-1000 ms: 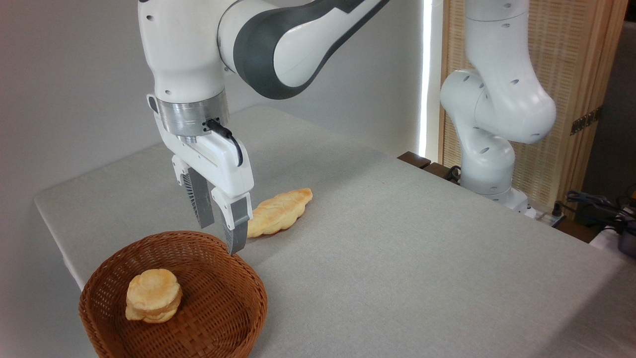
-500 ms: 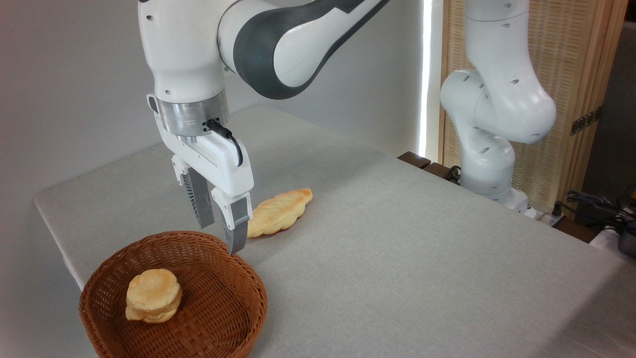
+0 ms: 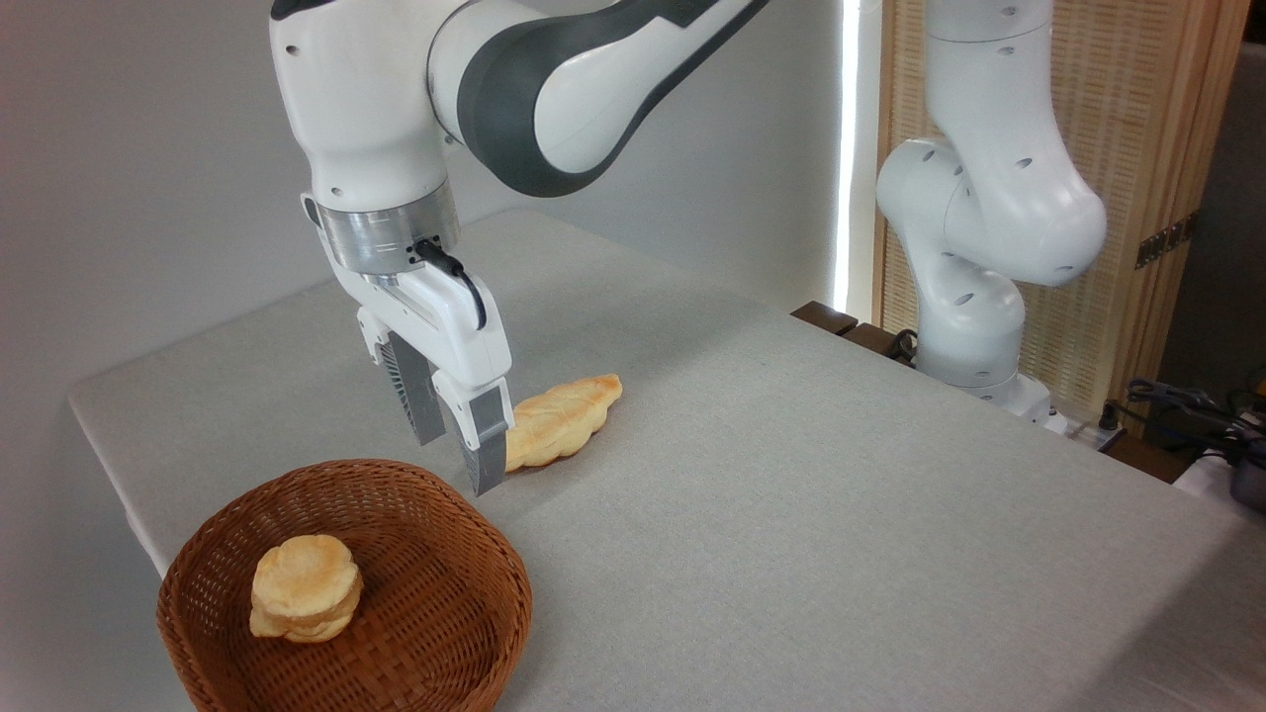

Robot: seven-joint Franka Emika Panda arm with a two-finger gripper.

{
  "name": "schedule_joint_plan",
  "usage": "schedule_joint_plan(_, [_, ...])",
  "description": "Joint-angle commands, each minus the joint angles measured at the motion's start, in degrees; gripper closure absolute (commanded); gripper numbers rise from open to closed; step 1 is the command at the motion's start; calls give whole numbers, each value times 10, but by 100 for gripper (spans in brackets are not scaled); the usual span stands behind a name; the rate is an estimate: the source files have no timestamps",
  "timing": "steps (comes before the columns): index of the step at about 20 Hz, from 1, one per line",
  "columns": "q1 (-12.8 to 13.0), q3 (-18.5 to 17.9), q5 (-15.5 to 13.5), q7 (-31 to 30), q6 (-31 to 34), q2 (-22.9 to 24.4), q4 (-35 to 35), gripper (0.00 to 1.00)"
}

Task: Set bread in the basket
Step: 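Lower the gripper onto the croissant and close it around the middle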

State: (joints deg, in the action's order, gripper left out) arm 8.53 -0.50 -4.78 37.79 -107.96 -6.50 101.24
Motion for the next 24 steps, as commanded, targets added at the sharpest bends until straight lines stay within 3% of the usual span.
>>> schedule_joint_plan(1, [4, 19, -9, -29, 8, 10, 25, 0])
schedule_joint_plan(8, [10, 44, -9, -66, -8, 73, 126, 0])
schedule_joint_plan(10, [28, 51, -9, -96, -14, 85, 158, 0])
schedule_joint_plan(14, [58, 52, -9, -99, -19, 80, 180, 0])
schedule_joint_plan(24, [66, 52, -4, -97, -30, 60, 180, 0])
